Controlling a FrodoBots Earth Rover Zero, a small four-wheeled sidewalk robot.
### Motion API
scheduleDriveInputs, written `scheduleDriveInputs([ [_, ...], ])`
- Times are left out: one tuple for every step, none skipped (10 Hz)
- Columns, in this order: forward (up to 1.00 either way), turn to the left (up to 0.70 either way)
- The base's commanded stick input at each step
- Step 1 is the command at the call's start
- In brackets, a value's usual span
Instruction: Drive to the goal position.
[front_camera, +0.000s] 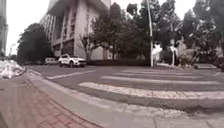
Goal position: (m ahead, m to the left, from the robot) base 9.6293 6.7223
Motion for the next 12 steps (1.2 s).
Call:
scheduleDriveInputs([
  [0.45,0.27],
  [0.45,0.27],
  [0.45,0.27],
  [0.45,0.27],
  [0.45,0.27],
  [0.45,0.27],
  [0.45,0.27],
  [0.45,0.27],
  [0.45,0.27],
  [0.45,0.22],
  [0.45,0.08],
  [0.45,0.0],
])
